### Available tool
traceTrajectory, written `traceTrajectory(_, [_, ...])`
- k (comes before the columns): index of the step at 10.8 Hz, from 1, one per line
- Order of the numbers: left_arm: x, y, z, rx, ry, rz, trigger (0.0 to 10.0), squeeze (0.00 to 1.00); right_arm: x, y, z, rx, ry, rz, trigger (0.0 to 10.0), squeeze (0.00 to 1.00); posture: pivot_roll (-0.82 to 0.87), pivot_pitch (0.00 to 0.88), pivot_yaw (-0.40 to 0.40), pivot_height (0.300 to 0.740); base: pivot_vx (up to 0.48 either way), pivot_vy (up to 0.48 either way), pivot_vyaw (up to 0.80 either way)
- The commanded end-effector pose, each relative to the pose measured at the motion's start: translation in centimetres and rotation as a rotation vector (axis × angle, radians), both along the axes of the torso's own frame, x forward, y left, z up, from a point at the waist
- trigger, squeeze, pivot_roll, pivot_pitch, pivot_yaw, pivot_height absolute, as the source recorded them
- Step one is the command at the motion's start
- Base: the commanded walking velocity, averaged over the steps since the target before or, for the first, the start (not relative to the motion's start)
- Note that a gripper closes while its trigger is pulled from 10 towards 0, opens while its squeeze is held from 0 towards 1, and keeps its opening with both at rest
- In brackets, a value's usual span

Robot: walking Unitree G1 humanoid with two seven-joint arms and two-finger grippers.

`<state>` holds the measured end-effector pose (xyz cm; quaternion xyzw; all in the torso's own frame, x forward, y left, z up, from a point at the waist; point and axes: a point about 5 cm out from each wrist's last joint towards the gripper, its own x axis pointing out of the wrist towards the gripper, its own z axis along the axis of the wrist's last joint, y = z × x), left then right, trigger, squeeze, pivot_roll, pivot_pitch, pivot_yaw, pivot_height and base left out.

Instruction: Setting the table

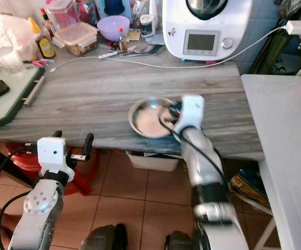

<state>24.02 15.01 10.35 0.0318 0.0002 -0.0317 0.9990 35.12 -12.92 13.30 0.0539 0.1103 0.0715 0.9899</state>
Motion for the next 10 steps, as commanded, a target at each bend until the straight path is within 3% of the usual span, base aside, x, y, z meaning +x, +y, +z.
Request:
traceTrajectory(1, [-0.1,0.0,0.3,0.004,-0.007,-0.004,10.0,0.0,0.3,0.8,0.1,-0.004,0.005,0.027,10.0,0.0,0.02,0.139,0.06,0.74,0.0,0.0,0.0])
traceTrajectory(2, [-0.2,0.0,0.3,0.005,-0.006,-0.001,10.0,0.0,1.2,1.2,0.6,-0.007,-0.011,0.031,10.0,0.0,0.02,0.14,0.058,0.74,0.0,0.0,0.0])
traceTrajectory(3, [-0.3,0.0,0.2,0.003,0.0,0.002,10.0,0.0,1.6,1.3,0.8,-0.002,-0.01,0.027,10.0,0.26,0.03,0.146,0.052,0.74,0.0,0.0,0.0])
traceTrajectory(4, [-0.2,0.0,0.3,0.002,-0.002,0.001,10.0,0.0,2.2,1.5,1.3,0.019,-0.02,0.016,10.0,1.0,0.03,0.148,0.051,0.74,0.0,0.0,0.0])
traceTrajectory(6, [-0.3,0.1,0.2,0.0,0.006,0.017,10.0,0.0,3.1,2.6,1.7,0.04,-0.019,0.045,10.0,1.0,0.04,0.151,0.044,0.74,0.0,0.0,0.0])
traceTrajectory(8, [-0.5,0.2,0.0,-0.002,0.024,0.032,10.0,0.0,2.8,2.9,1.3,0.047,-0.014,0.073,10.0,1.0,0.04,0.154,0.041,0.74,0.0,0.0,0.0])
traceTrajectory(10, [-0.4,0.2,-0.1,0.0,0.032,0.039,10.0,0.0,2.0,1.6,1.3,0.024,-0.03,0.076,10.0,1.0,0.03,0.153,0.044,0.74,0.0,0.0,0.0])
